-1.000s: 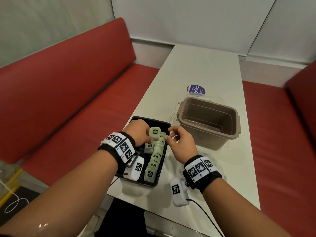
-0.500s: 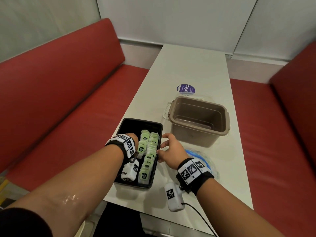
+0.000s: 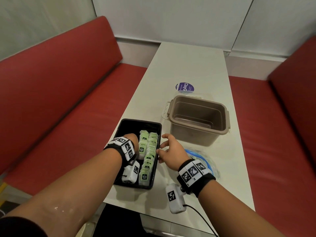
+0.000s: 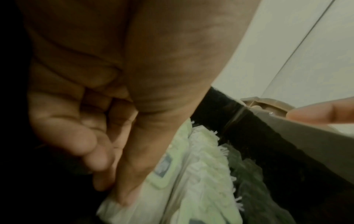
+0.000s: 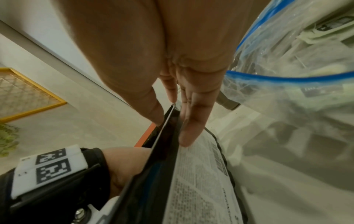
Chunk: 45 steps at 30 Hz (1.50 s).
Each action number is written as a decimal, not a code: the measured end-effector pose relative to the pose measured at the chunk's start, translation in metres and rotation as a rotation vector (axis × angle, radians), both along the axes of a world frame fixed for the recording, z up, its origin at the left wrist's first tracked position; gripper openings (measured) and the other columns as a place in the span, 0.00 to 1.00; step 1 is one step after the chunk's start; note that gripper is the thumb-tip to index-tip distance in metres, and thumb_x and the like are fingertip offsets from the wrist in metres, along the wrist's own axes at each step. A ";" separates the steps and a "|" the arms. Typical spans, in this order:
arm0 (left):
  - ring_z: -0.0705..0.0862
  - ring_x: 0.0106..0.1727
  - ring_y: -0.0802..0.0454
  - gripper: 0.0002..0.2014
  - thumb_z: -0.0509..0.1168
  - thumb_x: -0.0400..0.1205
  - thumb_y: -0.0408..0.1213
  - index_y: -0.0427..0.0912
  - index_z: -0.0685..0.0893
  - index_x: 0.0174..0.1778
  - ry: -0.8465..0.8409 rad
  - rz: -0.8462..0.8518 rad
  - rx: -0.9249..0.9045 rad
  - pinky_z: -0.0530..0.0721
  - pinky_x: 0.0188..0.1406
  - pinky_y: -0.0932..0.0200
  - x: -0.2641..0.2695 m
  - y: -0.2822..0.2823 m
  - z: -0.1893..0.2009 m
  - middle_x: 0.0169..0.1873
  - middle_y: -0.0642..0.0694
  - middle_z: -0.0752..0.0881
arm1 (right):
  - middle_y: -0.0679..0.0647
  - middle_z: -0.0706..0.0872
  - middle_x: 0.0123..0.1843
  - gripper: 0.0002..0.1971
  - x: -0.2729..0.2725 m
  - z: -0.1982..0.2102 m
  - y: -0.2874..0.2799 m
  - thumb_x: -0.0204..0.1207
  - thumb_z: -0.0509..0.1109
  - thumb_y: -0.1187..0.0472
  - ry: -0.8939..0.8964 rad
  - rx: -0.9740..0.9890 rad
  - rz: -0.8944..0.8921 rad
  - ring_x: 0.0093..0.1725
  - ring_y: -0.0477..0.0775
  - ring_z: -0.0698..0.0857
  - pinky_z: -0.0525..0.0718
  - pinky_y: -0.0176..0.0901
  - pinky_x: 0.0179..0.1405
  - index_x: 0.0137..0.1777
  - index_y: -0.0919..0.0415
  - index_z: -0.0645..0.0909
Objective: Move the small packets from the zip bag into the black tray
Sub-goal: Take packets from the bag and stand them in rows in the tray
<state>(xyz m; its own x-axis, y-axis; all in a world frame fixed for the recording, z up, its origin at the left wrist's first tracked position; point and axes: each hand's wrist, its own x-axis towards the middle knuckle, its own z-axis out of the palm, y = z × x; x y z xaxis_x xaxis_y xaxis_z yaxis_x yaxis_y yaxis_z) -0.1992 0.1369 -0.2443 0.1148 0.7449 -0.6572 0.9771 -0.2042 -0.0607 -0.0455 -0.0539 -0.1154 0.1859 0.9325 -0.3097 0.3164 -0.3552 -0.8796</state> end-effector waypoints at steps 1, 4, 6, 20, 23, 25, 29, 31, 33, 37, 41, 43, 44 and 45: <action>0.87 0.38 0.40 0.38 0.80 0.49 0.60 0.46 0.86 0.54 -0.008 0.013 -0.023 0.89 0.43 0.43 0.001 -0.003 0.012 0.41 0.43 0.89 | 0.48 0.81 0.53 0.25 0.002 0.002 -0.002 0.80 0.70 0.63 -0.019 0.006 -0.004 0.36 0.53 0.91 0.90 0.44 0.38 0.74 0.52 0.68; 0.86 0.36 0.46 0.17 0.82 0.67 0.48 0.40 0.84 0.36 -0.077 -0.040 0.111 0.86 0.37 0.57 0.012 -0.056 0.129 0.33 0.44 0.87 | 0.50 0.83 0.53 0.20 0.015 0.008 -0.008 0.82 0.67 0.65 -0.006 0.051 -0.043 0.36 0.54 0.90 0.92 0.54 0.43 0.72 0.54 0.71; 0.85 0.37 0.46 0.13 0.77 0.74 0.46 0.38 0.86 0.38 -0.172 -0.094 0.211 0.84 0.39 0.55 0.024 -0.074 0.174 0.37 0.42 0.88 | 0.53 0.85 0.51 0.15 0.028 0.015 -0.017 0.82 0.65 0.67 0.004 0.096 -0.080 0.35 0.54 0.89 0.92 0.57 0.42 0.67 0.55 0.75; 0.84 0.61 0.40 0.25 0.73 0.77 0.48 0.40 0.77 0.66 -0.360 -0.261 0.196 0.82 0.55 0.51 0.126 -0.172 0.142 0.61 0.39 0.83 | 0.54 0.83 0.67 0.08 0.099 -0.013 -0.083 0.74 0.74 0.61 -0.547 -0.047 -0.069 0.68 0.57 0.80 0.75 0.39 0.65 0.52 0.52 0.89; 0.82 0.61 0.37 0.27 0.71 0.78 0.45 0.42 0.71 0.69 -0.405 -0.185 0.161 0.81 0.55 0.49 0.135 -0.181 0.123 0.64 0.37 0.77 | 0.52 0.89 0.57 0.12 0.102 -0.020 -0.088 0.75 0.69 0.67 -0.470 -0.091 -0.117 0.58 0.53 0.86 0.75 0.33 0.53 0.54 0.54 0.88; 0.83 0.57 0.38 0.24 0.70 0.77 0.43 0.45 0.71 0.67 -0.499 -0.174 0.134 0.81 0.53 0.49 0.140 -0.184 0.117 0.60 0.38 0.80 | 0.52 0.90 0.51 0.12 0.104 -0.023 -0.092 0.75 0.68 0.69 -0.433 -0.074 -0.167 0.51 0.53 0.86 0.79 0.35 0.52 0.51 0.54 0.89; 0.84 0.46 0.41 0.23 0.65 0.76 0.30 0.51 0.71 0.65 -0.599 -0.225 0.138 0.78 0.41 0.54 0.149 -0.188 0.113 0.47 0.42 0.83 | 0.53 0.85 0.52 0.19 0.110 -0.029 -0.104 0.73 0.62 0.77 -0.394 -0.069 -0.207 0.51 0.54 0.84 0.83 0.41 0.51 0.49 0.51 0.84; 0.83 0.43 0.44 0.23 0.63 0.75 0.25 0.53 0.76 0.61 -0.652 -0.252 0.136 0.78 0.39 0.55 0.154 -0.190 0.110 0.46 0.45 0.84 | 0.54 0.79 0.58 0.23 0.115 -0.034 -0.109 0.72 0.59 0.80 -0.404 -0.087 -0.203 0.57 0.56 0.82 0.84 0.44 0.57 0.51 0.53 0.86; 0.85 0.46 0.46 0.21 0.62 0.75 0.23 0.53 0.83 0.54 -0.713 -0.253 0.126 0.84 0.44 0.54 0.159 -0.190 0.104 0.48 0.46 0.87 | 0.55 0.78 0.62 0.24 0.120 -0.039 -0.112 0.72 0.59 0.80 -0.393 -0.096 -0.190 0.60 0.57 0.82 0.82 0.42 0.59 0.53 0.55 0.87; 0.88 0.46 0.48 0.20 0.59 0.78 0.22 0.50 0.90 0.49 -0.839 -0.166 0.062 0.87 0.48 0.56 0.168 -0.191 0.095 0.47 0.45 0.89 | 0.54 0.84 0.66 0.22 0.127 -0.044 -0.115 0.75 0.63 0.70 -0.356 -0.141 -0.196 0.60 0.55 0.85 0.82 0.42 0.59 0.68 0.54 0.81; 0.88 0.53 0.48 0.16 0.61 0.85 0.32 0.52 0.88 0.62 -0.856 -0.123 -0.025 0.85 0.56 0.56 0.173 -0.187 0.090 0.57 0.46 0.88 | 0.54 0.82 0.69 0.27 0.140 -0.052 -0.117 0.73 0.61 0.76 -0.309 -0.126 -0.226 0.65 0.55 0.83 0.81 0.43 0.65 0.70 0.55 0.79; 0.86 0.54 0.49 0.16 0.59 0.87 0.36 0.54 0.83 0.68 -0.788 -0.132 -0.078 0.82 0.58 0.59 0.173 -0.182 0.088 0.61 0.47 0.86 | 0.55 0.85 0.64 0.25 0.149 -0.057 -0.119 0.72 0.60 0.78 -0.245 -0.106 -0.278 0.58 0.53 0.85 0.83 0.38 0.57 0.63 0.55 0.83; 0.86 0.55 0.48 0.17 0.58 0.87 0.36 0.52 0.82 0.70 -0.756 -0.130 -0.113 0.80 0.56 0.61 0.173 -0.180 0.087 0.62 0.46 0.85 | 0.56 0.86 0.61 0.23 0.154 -0.060 -0.120 0.72 0.61 0.78 -0.210 -0.096 -0.315 0.52 0.52 0.85 0.83 0.32 0.48 0.59 0.55 0.85; 0.85 0.56 0.47 0.18 0.57 0.87 0.35 0.50 0.80 0.72 -0.730 -0.123 -0.148 0.78 0.54 0.63 0.173 -0.178 0.087 0.63 0.45 0.84 | 0.56 0.87 0.59 0.21 0.158 -0.062 -0.121 0.73 0.63 0.79 -0.173 -0.092 -0.360 0.45 0.50 0.85 0.81 0.27 0.39 0.55 0.55 0.86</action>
